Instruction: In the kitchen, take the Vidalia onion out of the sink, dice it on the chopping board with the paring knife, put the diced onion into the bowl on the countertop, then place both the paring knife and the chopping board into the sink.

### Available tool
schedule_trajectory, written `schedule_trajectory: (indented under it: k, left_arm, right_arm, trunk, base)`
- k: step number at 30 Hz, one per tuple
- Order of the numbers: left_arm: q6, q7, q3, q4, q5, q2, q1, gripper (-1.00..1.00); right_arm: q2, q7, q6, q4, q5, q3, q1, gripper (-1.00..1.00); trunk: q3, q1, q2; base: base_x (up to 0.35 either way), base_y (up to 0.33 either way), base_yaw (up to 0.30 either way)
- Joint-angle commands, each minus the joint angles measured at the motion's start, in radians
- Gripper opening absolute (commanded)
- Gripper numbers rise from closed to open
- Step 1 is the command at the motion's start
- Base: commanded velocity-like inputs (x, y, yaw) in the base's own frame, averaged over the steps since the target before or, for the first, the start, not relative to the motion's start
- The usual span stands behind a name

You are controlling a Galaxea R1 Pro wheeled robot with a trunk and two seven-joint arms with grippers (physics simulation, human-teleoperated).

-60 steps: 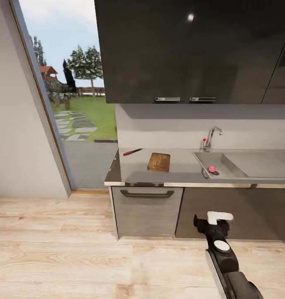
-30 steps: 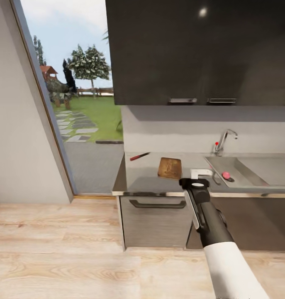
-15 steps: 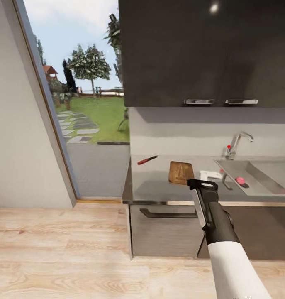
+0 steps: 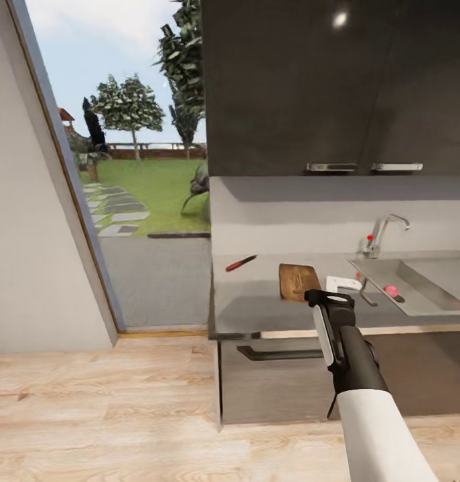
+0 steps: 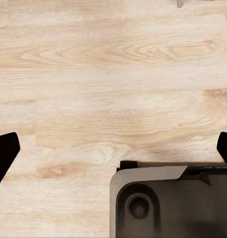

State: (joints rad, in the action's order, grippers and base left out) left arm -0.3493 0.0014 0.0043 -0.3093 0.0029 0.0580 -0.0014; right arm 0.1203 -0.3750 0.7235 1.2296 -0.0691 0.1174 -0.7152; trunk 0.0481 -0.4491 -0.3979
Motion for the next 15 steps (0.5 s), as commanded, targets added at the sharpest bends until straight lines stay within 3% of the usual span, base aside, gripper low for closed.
schedule_trajectory:
  k: [1, 15]
  left_arm:
    - [-0.002, 0.000, 0.000, -0.001, 0.000, 0.000, 0.000, 1.00]
    - [-0.003, 0.000, 0.000, -0.001, -0.001, 0.000, 0.000, 1.00]
  right_arm:
    - [0.001, 0.002, 0.007, 0.001, -0.007, 0.002, -0.001, 1.00]
    - [-0.001, 0.002, 0.003, -0.009, -0.008, 0.003, -0.001, 1.00]
  trunk:
    - [0.001, -0.001, -0.002]
    - [-0.015, -0.001, -0.002]
  base:
    - [0.103, 0.285, -0.199]
    - [0.104, 0.285, -0.200]
